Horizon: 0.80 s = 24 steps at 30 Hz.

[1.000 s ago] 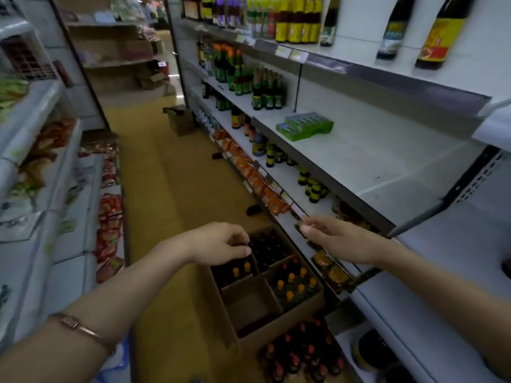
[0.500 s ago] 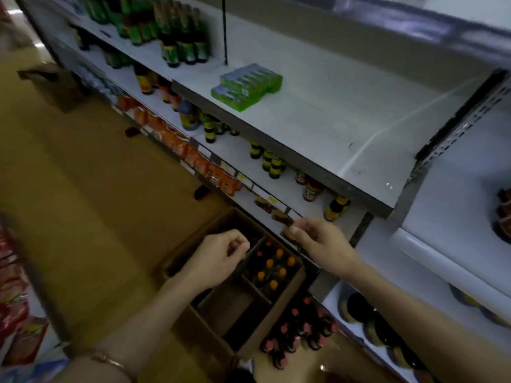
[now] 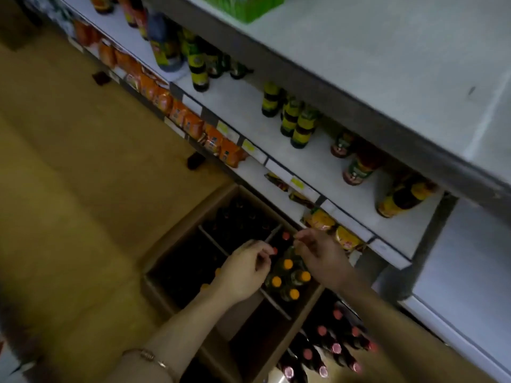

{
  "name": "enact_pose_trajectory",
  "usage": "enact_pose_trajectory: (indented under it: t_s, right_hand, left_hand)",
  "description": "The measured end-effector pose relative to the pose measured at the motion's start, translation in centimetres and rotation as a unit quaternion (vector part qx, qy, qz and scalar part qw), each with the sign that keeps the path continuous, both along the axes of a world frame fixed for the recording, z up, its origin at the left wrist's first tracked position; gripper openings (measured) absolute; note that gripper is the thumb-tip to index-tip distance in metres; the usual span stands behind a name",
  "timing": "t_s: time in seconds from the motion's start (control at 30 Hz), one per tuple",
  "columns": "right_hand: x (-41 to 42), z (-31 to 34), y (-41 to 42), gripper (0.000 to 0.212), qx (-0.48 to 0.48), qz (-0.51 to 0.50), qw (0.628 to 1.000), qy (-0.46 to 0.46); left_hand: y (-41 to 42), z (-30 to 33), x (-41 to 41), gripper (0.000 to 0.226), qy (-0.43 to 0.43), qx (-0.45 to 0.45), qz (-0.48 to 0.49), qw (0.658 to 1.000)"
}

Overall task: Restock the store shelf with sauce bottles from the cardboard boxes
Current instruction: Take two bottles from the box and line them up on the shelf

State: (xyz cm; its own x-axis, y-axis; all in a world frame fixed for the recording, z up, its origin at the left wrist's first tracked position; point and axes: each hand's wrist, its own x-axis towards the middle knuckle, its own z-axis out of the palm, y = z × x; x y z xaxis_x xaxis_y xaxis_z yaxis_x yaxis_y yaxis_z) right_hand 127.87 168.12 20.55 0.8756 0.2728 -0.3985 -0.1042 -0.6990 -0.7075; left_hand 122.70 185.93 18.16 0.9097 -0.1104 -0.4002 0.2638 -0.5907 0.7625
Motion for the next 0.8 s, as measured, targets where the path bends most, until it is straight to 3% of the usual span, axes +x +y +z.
enact_pose_trajectory:
  t_s: [0.13, 0.3, 0.47, 0.57, 0.7, 0.8]
  right_hand:
    - [2.6, -11.1, 0.5, 0.009, -0.018, -0.019, 1.0, 0.005]
    - [5.0, -24.2, 0.1, 0.016, -0.038, -0.081, 0.996, 0.023]
    - [6.4, -32.9, -0.4, 0.041, -0.065, -0.061, 0.995, 0.05]
    - [7.6, -36.2, -0.2, 0.059, -0.07, -0.089, 0.992, 0.057]
    - [8.7, -39.5, 0.6, 0.057, 0.01, -0.244, 0.959, 0.147]
    - [9.0, -42.0, 1.3, 0.054, 0.075, -0.326, 0.926, 0.177]
  left_hand:
    - [-1.1, -10.9, 3.0, 0.023, -0.009, -0.017, 0.005, 1.0]
    - [-2.4, -24.9, 5.4, 0.034, -0.008, 0.026, -0.04, 0.999]
    - [-4.1, -33.7, 6.1, 0.052, 0.014, 0.015, -0.065, 0.998]
    - [-4.9, -37.3, 6.6, 0.047, 0.042, -0.047, 0.008, 0.998]
    - [-7.1, -39.6, 7.8, 0.01, 0.08, -0.094, 0.129, 0.984]
    - [-7.9, -40.8, 7.6, 0.045, 0.122, -0.249, 0.212, 0.937]
